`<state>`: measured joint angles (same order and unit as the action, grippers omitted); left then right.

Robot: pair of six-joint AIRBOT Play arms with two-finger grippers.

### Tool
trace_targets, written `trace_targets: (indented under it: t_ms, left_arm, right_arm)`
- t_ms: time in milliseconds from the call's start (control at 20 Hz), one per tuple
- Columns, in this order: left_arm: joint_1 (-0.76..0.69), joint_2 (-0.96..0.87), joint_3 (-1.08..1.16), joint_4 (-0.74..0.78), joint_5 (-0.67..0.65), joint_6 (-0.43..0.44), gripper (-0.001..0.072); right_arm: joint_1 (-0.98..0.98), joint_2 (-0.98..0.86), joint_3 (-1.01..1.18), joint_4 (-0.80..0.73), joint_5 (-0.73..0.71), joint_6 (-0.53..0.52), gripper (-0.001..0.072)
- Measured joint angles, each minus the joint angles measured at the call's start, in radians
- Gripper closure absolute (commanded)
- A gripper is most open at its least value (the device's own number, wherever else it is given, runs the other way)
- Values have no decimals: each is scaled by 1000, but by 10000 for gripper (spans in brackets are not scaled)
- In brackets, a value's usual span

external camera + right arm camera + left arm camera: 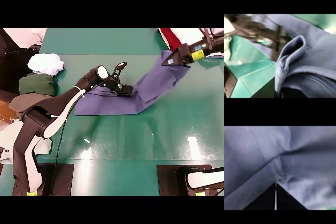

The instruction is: Fold the shirts.

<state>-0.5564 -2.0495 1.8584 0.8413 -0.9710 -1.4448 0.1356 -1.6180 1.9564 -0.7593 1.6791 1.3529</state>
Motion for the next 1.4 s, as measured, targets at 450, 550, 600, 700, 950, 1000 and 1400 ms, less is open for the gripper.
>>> trace_targets:
  t_ms: [450,550,600,700,950,1000,1400]
  left_arm:
    - [35,8,11,51,-34,-16,684]
    - [65,40,14,106,-64,-26,684]
    - [85,61,16,142,-79,-30,684]
    - [137,112,19,211,-114,-34,683]
    - [330,276,29,321,-218,-20,682]
    - [373,314,30,331,-235,-16,682]
    - [602,528,32,356,-343,-5,682]
  right_arm:
    - [171,-43,79,-2,-36,-4,698]
    - [198,-49,82,0,-53,-20,698]
    - [212,-51,82,-1,-63,-28,698]
    - [247,-58,83,1,-91,-42,696]
    - [425,-159,83,56,-244,-115,520]
    - [471,-195,83,71,-295,-137,373]
    - [687,-325,81,6,-621,-320,225]
